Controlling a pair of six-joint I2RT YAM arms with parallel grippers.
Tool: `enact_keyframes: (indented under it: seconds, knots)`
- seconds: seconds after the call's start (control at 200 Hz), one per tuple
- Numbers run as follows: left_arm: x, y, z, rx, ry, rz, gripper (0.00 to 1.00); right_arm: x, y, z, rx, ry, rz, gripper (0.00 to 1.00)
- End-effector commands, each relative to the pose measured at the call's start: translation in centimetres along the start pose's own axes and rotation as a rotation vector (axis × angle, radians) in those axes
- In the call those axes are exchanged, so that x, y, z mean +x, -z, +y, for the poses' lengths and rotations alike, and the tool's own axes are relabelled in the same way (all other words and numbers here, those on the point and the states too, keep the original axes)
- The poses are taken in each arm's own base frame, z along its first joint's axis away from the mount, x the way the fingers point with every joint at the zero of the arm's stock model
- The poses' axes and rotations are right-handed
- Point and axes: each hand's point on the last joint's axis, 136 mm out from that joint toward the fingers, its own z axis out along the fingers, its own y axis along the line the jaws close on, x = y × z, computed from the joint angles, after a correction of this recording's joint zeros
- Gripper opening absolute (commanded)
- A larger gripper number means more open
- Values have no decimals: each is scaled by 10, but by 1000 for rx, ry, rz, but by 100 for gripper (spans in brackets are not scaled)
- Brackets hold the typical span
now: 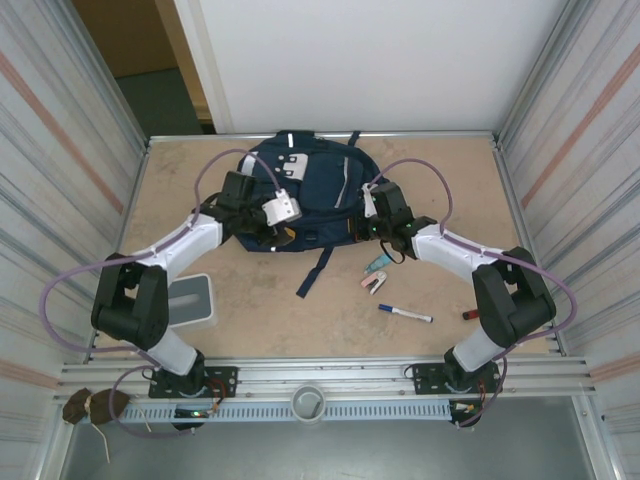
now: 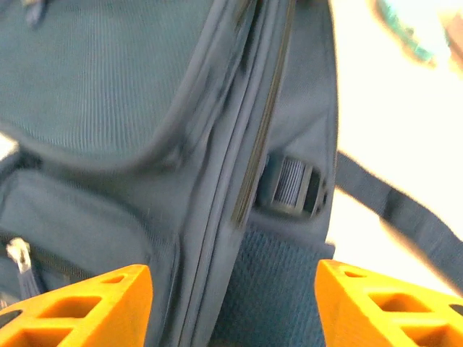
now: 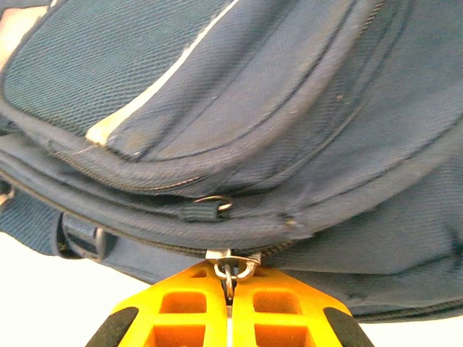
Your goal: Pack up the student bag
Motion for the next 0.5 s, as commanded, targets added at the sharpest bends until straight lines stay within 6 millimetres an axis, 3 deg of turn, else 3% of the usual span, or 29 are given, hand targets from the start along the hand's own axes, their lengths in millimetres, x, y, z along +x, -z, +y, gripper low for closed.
enact_keyframes:
  seconds: [0.0,0.271,0.366,0.496]
  knots:
    - [-28,-3,5,-91,-141,-19,64,-11,13,30,-119,10,-43,0]
    - [-34,-45,17,-157,-232,38,60,-7,18,42,-158,0,-45,0]
    - [-29,-48,24,-193,-237,50,43,-4,17,34,-122,-14,-40,0]
    - [-21,-37,24,-178,-232,22,10,3,18,2,37,-48,-29,0]
